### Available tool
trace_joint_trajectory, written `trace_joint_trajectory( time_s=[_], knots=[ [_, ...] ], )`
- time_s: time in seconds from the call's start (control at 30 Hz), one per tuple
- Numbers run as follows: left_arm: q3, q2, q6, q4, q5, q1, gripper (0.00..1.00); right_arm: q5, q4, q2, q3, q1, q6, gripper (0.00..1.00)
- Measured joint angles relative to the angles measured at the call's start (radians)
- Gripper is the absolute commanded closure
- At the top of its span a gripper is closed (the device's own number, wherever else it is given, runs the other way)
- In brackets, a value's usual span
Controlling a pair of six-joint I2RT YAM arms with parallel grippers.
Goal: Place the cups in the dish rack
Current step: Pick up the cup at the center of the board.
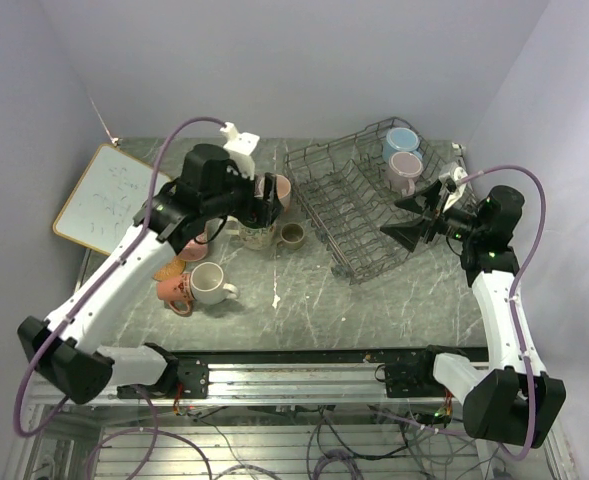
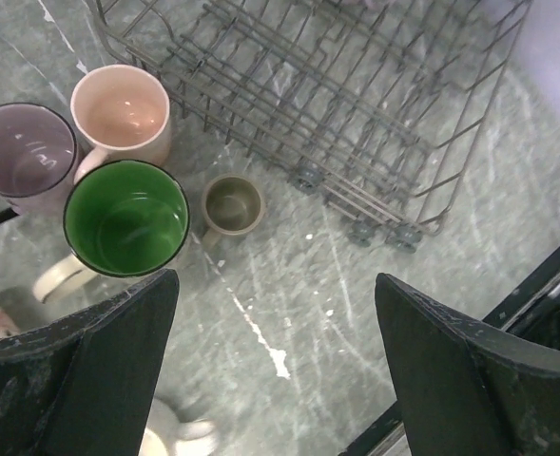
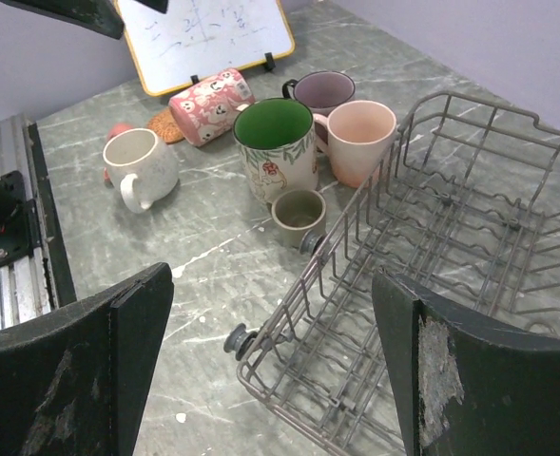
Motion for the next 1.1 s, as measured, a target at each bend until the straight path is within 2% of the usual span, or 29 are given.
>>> trace_joint_trajectory(
  time_s=[0.23,0.73,1.1],
  knots=[
    [0.198,0.167,0.164,-0.177,-0.047,-0.054,0.05,-0.009,-0.002,-0.017,0.0,0.0,0.003,0.15],
    [0.405,0.402,0.351,-0.316,-0.044,-0.063,0.05,-0.005,-0.027,-0.037,0.0,0.0,-0.013,0.15],
    [0.526,0.633,0.421,-0.477,-0.204,-0.137,0.05,0.014,-0.025,-0.05,-0.001,0.0,-0.019,0.15]
  ],
)
